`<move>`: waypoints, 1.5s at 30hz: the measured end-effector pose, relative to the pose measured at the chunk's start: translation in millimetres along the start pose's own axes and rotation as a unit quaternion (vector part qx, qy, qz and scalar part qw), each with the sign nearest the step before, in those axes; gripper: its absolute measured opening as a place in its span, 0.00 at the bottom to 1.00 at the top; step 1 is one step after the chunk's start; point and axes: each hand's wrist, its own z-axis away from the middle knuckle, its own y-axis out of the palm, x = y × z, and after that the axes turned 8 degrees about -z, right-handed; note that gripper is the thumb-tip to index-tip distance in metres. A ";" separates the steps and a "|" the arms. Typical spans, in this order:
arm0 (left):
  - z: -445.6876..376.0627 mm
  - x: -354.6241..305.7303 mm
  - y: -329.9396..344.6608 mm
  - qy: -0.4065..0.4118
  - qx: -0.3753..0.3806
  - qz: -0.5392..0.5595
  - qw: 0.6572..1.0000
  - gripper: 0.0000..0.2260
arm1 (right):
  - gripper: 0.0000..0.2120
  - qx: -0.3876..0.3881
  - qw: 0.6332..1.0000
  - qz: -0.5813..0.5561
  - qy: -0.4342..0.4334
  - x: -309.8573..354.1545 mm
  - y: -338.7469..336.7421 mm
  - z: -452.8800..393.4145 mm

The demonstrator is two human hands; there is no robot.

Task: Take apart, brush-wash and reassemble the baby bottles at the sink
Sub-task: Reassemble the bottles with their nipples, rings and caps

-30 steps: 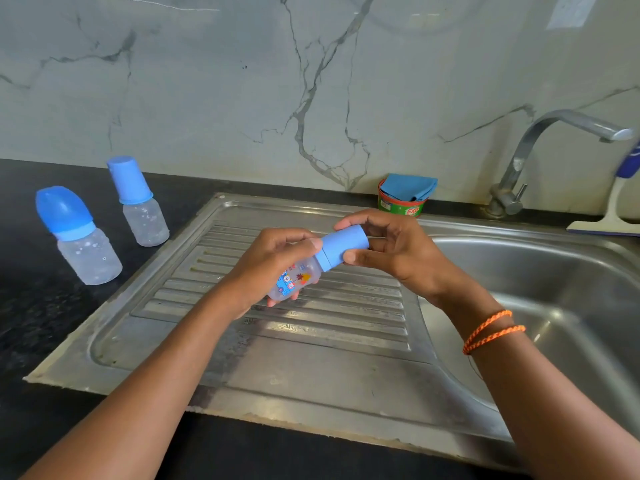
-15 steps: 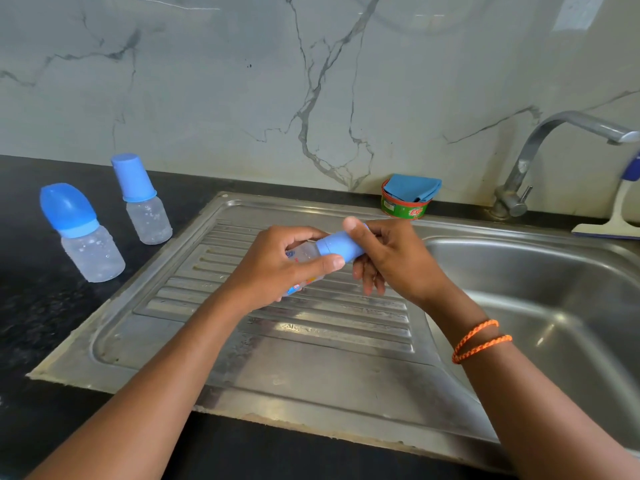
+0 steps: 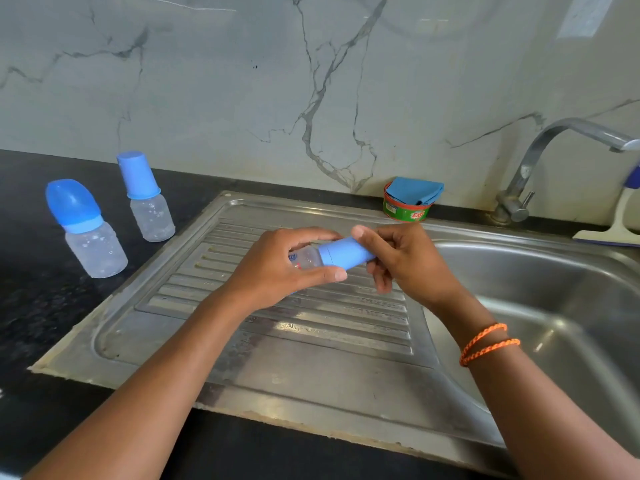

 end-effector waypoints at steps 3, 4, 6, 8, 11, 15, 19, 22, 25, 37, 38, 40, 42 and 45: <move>0.4 -1.7 3.1 0.002 0.013 0.014 1.000 0.14 | 0.34 -0.051 0.995 0.080 -0.010 -4.3 8.0 0.1; 0.5 -2.2 2.9 0.006 0.019 0.018 1.000 0.12 | 0.35 -0.058 0.995 0.082 -0.011 -5.3 8.1 -0.8; 0.3 -0.9 -1.1 -0.005 0.026 0.034 0.999 0.08 | 0.30 -0.042 0.998 0.044 -0.015 -6.2 6.4 -2.9; -1.0 1.7 -6.3 -0.027 0.036 0.051 0.998 0.06 | 0.17 0.005 0.999 -0.022 -0.023 -7.0 0.2 -4.2; -0.6 6.0 -9.8 -0.040 0.046 0.048 0.997 0.06 | 0.18 0.060 0.996 -0.042 -0.050 -11.1 -7.4 -4.6; -0.3 10.0 -6.9 -0.046 0.055 0.050 0.996 0.12 | 0.17 0.047 0.997 -0.058 -0.033 -14.8 -7.7 -3.8; -0.2 6.4 -3.9 -0.035 0.047 0.052 0.997 0.19 | 0.21 -0.009 0.999 -0.035 -0.028 -9.6 3.2 -4.1; -0.9 6.4 -1.7 -0.010 0.051 0.040 0.998 0.12 | 0.37 -0.059 0.994 0.073 -0.050 -10.6 12.7 -5.3; -2.0 9.2 -3.9 -0.010 0.056 0.047 0.997 0.09 | 0.37 -0.069 0.985 0.135 -0.078 -12.0 14.9 -9.6; -21.7 20.6 -0.5 -0.011 -0.011 -0.011 1.000 0.12 | 0.12 -0.034 0.996 0.062 -0.062 -28.5 14.8 -20.9; -22.4 21.8 1.6 -0.012 -0.015 -0.018 1.000 0.16 | 0.13 -0.043 0.995 0.077 -0.054 -29.0 13.2 -22.0; -22.9 22.4 4.5 0.000 -0.017 -0.043 0.999 0.26 | 0.22 -0.066 0.988 0.132 -0.045 -28.6 10.6 -24.2; -22.4 20.0 6.5 0.016 -0.011 -0.060 0.998 0.27 | 0.34 -0.096 0.980 0.168 -0.041 -26.4 10.9 -24.9; -21.9 17.1 8.3 0.016 -0.014 -0.059 0.998 0.22 | 0.41 -0.132 0.977 0.165 -0.021 -24.6 15.1 -22.3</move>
